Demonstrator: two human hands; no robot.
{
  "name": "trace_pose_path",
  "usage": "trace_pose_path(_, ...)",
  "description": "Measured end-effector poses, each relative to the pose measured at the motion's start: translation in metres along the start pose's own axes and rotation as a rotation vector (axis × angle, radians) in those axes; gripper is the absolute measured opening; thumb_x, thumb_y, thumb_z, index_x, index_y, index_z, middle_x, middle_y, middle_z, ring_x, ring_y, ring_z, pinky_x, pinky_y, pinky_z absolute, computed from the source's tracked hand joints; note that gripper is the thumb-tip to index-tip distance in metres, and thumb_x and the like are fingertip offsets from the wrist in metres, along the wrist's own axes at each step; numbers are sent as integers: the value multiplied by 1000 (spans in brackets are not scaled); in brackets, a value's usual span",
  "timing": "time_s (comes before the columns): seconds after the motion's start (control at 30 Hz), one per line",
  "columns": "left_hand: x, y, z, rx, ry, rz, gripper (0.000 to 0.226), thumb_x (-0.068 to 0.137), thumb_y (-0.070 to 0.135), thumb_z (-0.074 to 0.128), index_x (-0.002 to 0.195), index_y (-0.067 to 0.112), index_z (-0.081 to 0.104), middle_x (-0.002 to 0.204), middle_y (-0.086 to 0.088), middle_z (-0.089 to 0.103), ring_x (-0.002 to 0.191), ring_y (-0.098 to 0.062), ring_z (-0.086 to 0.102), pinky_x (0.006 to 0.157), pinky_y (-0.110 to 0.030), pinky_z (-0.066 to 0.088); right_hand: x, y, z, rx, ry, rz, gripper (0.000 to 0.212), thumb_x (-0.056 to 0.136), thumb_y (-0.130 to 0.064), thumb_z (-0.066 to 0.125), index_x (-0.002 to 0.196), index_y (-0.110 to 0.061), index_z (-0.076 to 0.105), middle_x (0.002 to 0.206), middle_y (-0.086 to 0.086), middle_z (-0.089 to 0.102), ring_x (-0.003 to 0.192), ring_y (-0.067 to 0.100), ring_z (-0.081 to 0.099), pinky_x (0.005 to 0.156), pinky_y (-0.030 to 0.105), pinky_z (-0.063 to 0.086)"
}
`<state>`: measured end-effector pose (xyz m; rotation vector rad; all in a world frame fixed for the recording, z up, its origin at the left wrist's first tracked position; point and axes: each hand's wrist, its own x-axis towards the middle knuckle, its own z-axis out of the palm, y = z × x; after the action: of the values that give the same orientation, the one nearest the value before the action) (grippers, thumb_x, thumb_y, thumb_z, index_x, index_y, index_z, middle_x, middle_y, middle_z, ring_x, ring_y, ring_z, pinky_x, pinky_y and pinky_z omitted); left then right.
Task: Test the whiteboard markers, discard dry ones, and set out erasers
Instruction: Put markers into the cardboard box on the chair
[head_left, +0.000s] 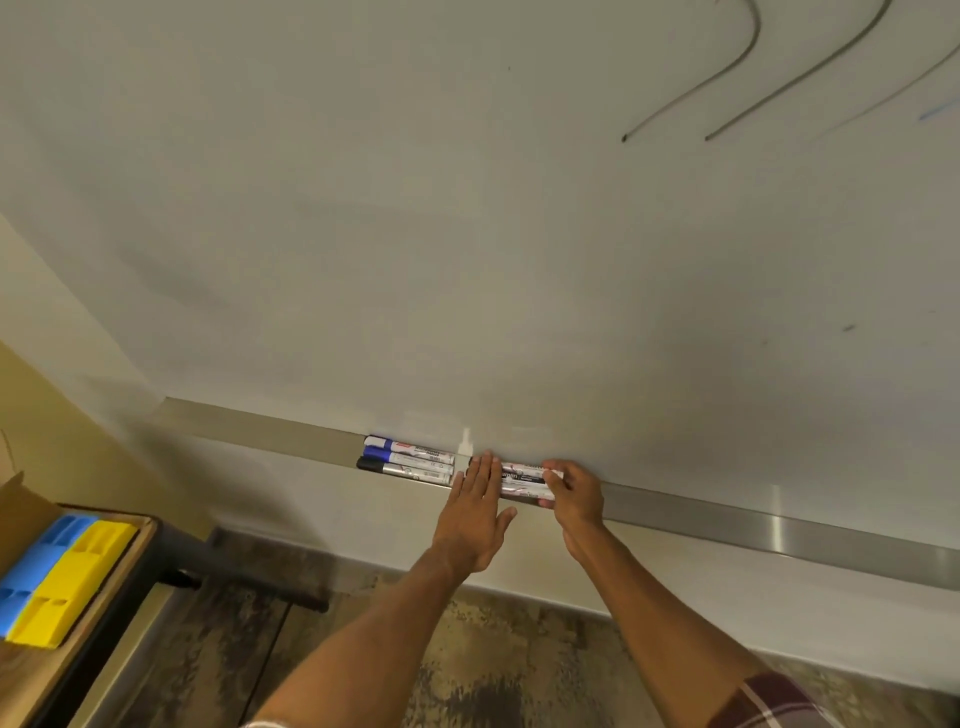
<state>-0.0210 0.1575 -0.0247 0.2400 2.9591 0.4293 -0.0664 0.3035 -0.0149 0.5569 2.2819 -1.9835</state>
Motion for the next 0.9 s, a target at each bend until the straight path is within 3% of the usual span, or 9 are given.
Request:
trace_pose_path(0.1, 0, -2, -1, 0, 24, 2, 85, 84, 66, -17, 150, 13, -16, 160, -5, -17, 149, -20, -14, 112, -26, -18, 2, -1, 7, -43, 50, 21, 14, 92, -3, 55, 95, -10, 67, 99, 13, 65, 82, 25, 65, 58, 24, 55)
trace_pose_path(0.2, -1, -5, 0, 12, 38, -13, 66, 103, 50, 10, 153, 12, -11, 161, -6, -14, 149, -19, -12, 114, -26, -15, -1, -1, 15, -176, 108, 5, 14, 95, -7, 52, 99, -12, 64, 102, 11, 64, 87, 26, 62, 73, 35, 56)
trace_pose_path(0.27, -1, -5, 0, 16, 43, -21, 69, 96, 54, -5, 151, 13, -13, 162, -6, -11, 149, -19, -11, 114, -26, -15, -5, -4, 21, -262, 127, -23, 15, 97, -9, 48, 104, -11, 61, 103, 10, 61, 91, 27, 61, 76, 33, 53)
trace_pose_path(0.4, 0, -8, 6, -10, 39, -29, 101, 62, 65, -46, 145, 15, -18, 162, -6, -12, 148, -20, -15, 113, -28, -17, -10, -6, 30, -466, 114, -125, 22, 98, -6, 42, 110, -11, 59, 111, 14, 60, 101, 29, 58, 76, 25, 46)
trace_pose_path(0.53, 1, -9, 7, 10, 22, -49, 105, 56, 63, -51, 144, 15, -21, 161, -5, -15, 139, -16, -26, 110, -28, -21, -15, -5, 24, -706, 108, -140, 30, 94, -3, 46, 120, -15, 54, 120, 14, 53, 115, 32, 45, 93, 35, 41)
trace_pose_path(0.7, 2, -9, 3, 23, 5, -57, 104, 56, 62, -51, 144, 15, -22, 161, -5, -16, 144, -17, -23, 110, -29, -23, -16, -6, 12, -752, 54, -138, 34, 91, 2, 47, 124, -5, 51, 123, 18, 49, 118, 32, 42, 97, 32, 35)
trace_pose_path(0.77, 0, -7, 0, 44, 21, -47, 99, 64, 62, -45, 146, 13, -20, 161, -7, -15, 142, -17, -24, 108, -29, -24, -15, -6, 12, -764, 11, -154, 35, 89, 5, 46, 123, -4, 52, 121, 18, 50, 116, 31, 45, 96, 31, 36)
trace_pose_path(0.9, -2, -11, -3, 88, -16, -82, 70, 99, 54, -1, 152, 10, -12, 161, -9, -16, 147, -21, -19, 113, -30, -19, -14, -6, 14, -730, -3, -162, 36, 87, 10, 46, 119, -2, 57, 116, 18, 54, 107, 29, 52, 93, 28, 40)
